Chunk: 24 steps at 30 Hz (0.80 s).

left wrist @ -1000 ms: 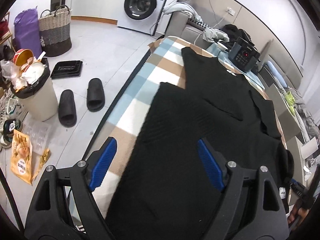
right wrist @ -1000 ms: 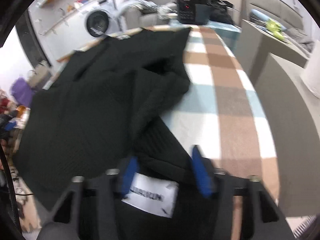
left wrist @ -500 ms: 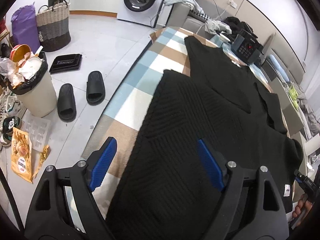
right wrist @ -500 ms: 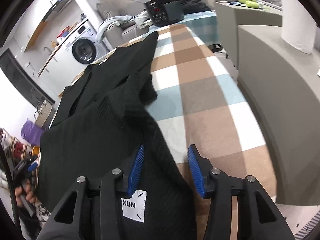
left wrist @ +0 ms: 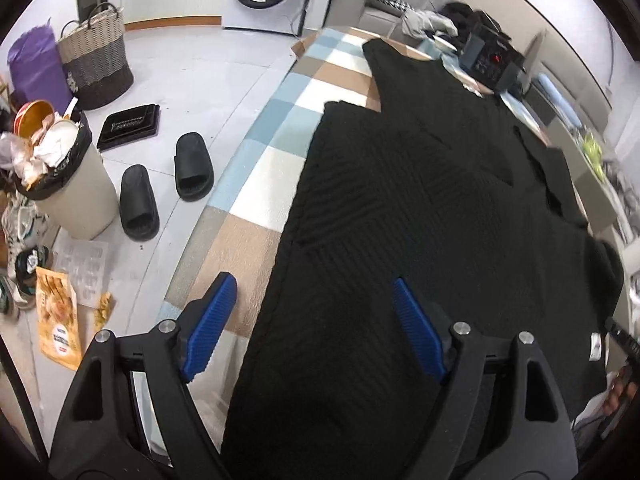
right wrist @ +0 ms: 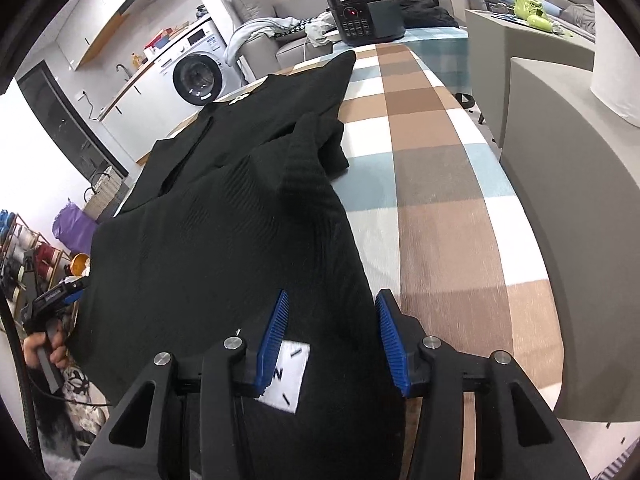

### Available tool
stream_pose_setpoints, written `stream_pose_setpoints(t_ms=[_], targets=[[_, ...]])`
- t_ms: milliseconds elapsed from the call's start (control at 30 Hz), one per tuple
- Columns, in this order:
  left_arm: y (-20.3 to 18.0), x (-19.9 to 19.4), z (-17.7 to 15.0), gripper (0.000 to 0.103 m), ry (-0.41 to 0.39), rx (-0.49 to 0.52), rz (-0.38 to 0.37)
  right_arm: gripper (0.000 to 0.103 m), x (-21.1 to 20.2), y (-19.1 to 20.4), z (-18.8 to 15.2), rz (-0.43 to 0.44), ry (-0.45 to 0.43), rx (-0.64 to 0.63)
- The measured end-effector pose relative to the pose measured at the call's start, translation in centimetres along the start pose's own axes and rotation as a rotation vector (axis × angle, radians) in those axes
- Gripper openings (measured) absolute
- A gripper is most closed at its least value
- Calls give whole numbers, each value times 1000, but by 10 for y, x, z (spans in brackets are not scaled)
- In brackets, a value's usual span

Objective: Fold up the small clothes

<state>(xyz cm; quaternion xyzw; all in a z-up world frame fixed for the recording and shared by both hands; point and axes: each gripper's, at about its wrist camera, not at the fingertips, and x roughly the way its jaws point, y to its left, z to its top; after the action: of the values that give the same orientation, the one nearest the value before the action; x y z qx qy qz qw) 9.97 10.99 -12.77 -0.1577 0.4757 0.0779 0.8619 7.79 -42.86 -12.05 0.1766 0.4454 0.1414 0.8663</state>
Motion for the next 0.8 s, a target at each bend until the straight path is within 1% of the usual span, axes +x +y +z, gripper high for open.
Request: stream_pose_setpoints(t_ms=[100,133,167,200,233,267,300,333,367,400,433,467,500,567,633,667,700,733,800], targets=[[-3,-1,-4,77,12,23,-38,47,1,-4,-4,2,-1,18],[-4,-2,-6,71,9,28,-42,46,1,-5,-5,4,-3,23],[-5,-3,-8,63,2,34,-49,47,1,-6,-5,7,-11,27],[-7,-4,-10,59,-3,38,-51,47,1,-6,-5,8,-16,28],[-8,-5,-11,47,-8,43,-50,47,2,-6,-4,7,-22,28],[-8,-5,-12,27,-11,43,-58,46,3,-5,-3,9,-28,27],[-9,-4,-13,18,-9,39,-72,46,4,-3,-2,12,-33,20],[-9,-3,-14,7,-5,30,-87,41,6,-1,-2,9,-47,11],[-9,-3,-16,7,-14,28,-86,26,8,1,0,5,-53,4],[-10,-6,-17,6,-35,24,-84,18,10,3,1,-3,-56,-5],[-11,-10,-17,6,-50,20,-92,6,11,4,2,-7,-60,-9],[-11,-15,-18,5,-72,13,-101,6,8,5,2,1,-76,-6],[-11,-22,-18,5,-99,6,-108,5,2,5,3,34,-106,-3],[-12,-38,-19,5,-149,4,-118,5,-16,7,3,55,-180,-1],[-10,-56,-21,5,-192,-8,-129,5,-46,6,0,167,-328,15],[-9,-66,-22,5,-215,-19,-141,5,-59,8,-2,193,-392,8],[-9,-74,-22,5,-236,-27,-153,5,-74,14,-3,204,-460,-13],[-9,-82,-23,5,-252,-28,-163,5,-83,19,-3,195,-498,-29],[-10,-101,-25,5,-306,-37,-172,5,-94,25,-1,200,-543,-27]])
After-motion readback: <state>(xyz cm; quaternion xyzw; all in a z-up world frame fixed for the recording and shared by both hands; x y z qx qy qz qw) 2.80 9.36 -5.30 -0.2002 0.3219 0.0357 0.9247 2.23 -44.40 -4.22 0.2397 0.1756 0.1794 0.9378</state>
